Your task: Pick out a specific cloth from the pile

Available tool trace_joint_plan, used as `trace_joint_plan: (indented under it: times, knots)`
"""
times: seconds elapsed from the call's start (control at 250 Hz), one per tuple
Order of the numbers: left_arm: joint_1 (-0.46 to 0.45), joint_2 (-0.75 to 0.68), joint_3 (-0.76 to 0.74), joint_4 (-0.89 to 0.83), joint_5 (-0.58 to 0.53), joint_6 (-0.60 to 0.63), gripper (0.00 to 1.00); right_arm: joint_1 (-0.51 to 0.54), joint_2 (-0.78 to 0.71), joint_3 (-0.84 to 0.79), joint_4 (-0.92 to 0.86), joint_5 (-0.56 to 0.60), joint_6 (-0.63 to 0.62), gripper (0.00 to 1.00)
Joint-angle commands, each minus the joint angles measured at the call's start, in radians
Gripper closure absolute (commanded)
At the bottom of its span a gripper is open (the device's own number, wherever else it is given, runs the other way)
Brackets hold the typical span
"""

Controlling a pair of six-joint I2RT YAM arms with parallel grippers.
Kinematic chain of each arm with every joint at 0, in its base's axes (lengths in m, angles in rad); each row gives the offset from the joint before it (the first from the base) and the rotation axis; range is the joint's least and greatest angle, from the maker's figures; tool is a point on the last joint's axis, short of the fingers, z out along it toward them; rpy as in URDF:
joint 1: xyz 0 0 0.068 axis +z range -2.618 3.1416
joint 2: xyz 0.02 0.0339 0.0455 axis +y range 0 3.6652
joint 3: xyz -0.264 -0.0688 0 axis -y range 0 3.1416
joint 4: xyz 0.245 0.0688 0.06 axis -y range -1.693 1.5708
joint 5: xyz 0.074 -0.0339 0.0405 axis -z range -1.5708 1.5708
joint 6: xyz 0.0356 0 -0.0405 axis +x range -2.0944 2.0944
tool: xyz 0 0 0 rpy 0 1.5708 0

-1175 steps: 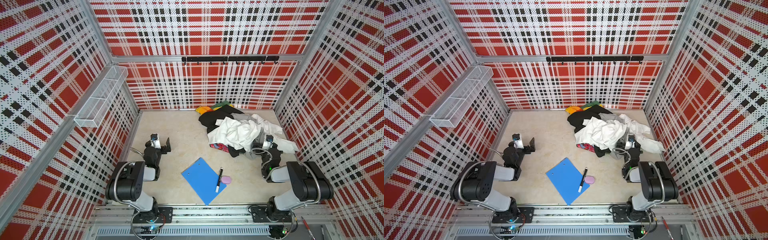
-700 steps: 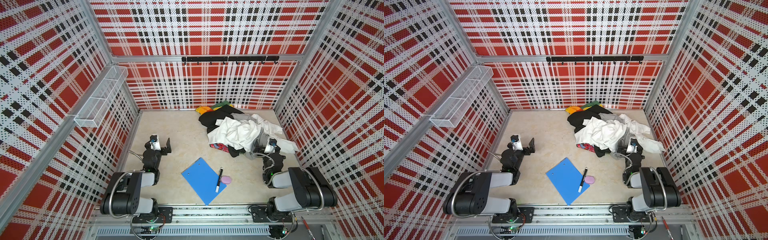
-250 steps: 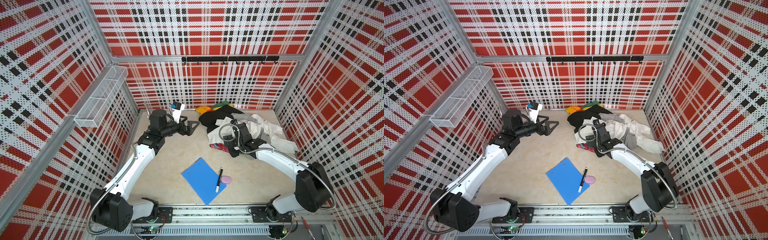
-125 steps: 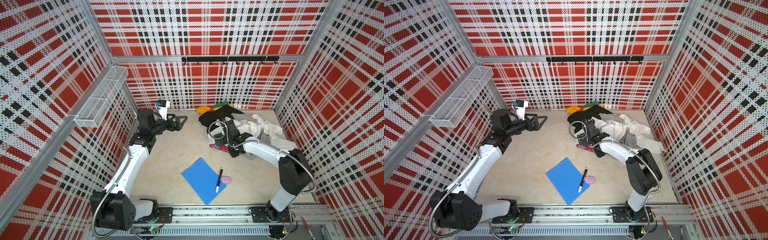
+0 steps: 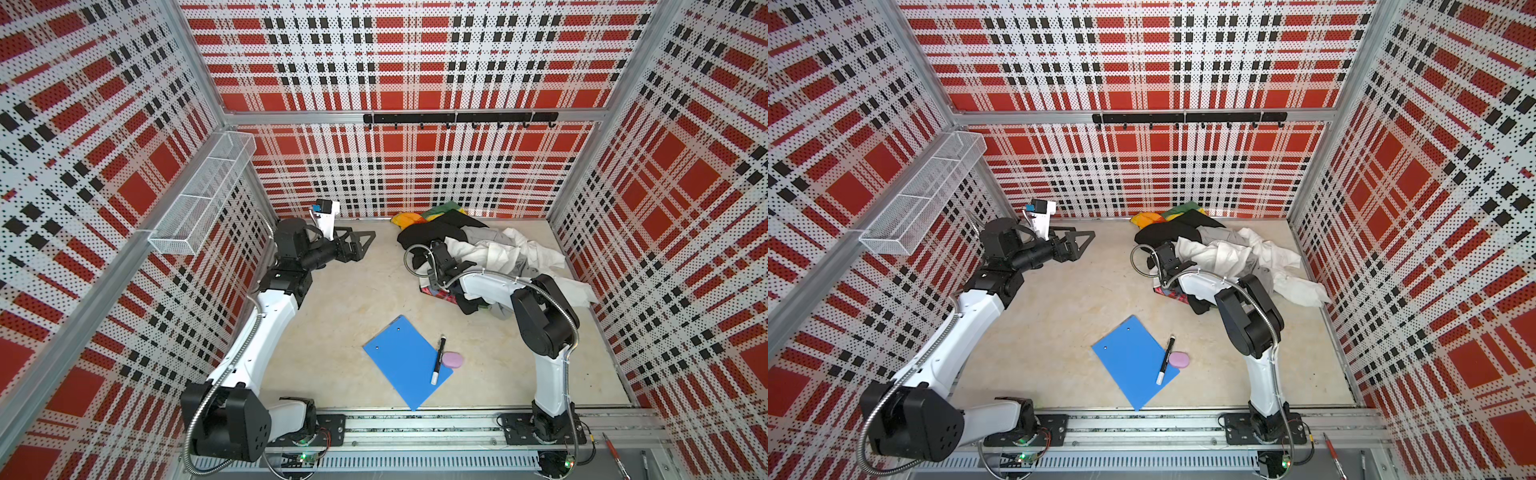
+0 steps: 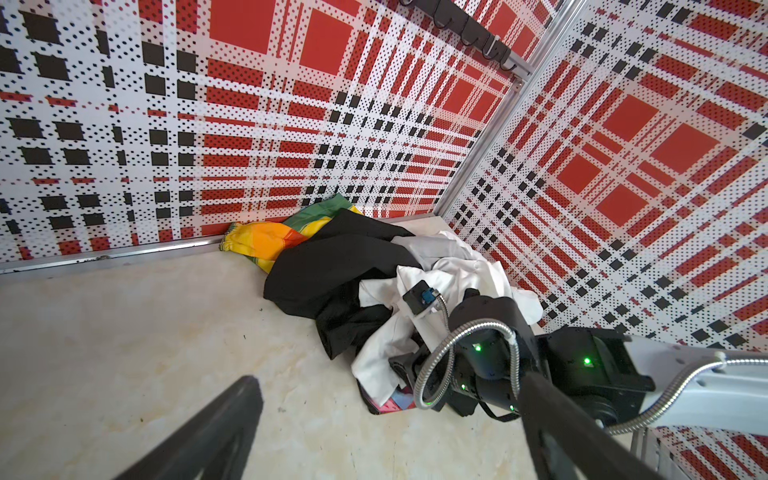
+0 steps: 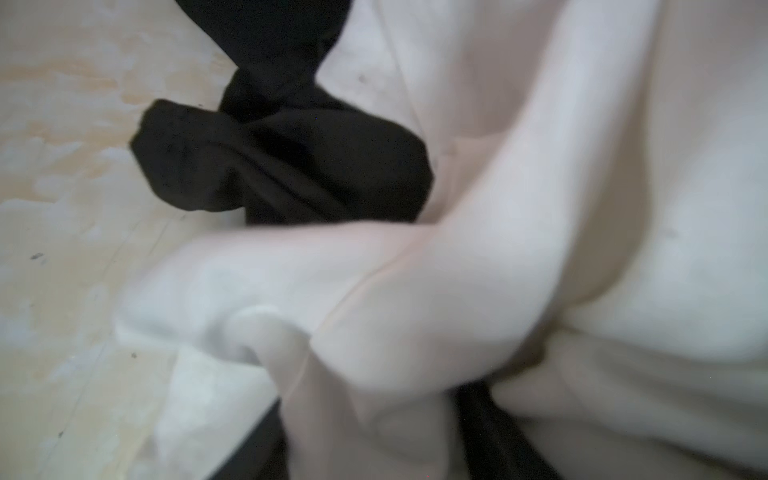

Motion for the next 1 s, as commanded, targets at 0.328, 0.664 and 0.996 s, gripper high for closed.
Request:
trace_joint_plan:
  times: [0.328,0.664,0.996]
  knots:
    - [-0.003,-0.04,-0.045,0.111,0.064,-0.045,0.01,-0.021,-0.199,0.036,-0.003,0.059,-0.026,0.97]
    - [-0.011,-0.04,-0.049,0.115,0.061,-0.039,0.01,-0.138,-0.345,0.182,-0.06,-0.151,-0.085,0.97]
    - [-0.05,-0.026,-0.047,0.103,0.057,-0.023,0.01,-0.291,-0.38,0.358,-0.141,-0.17,-0.062,0.97]
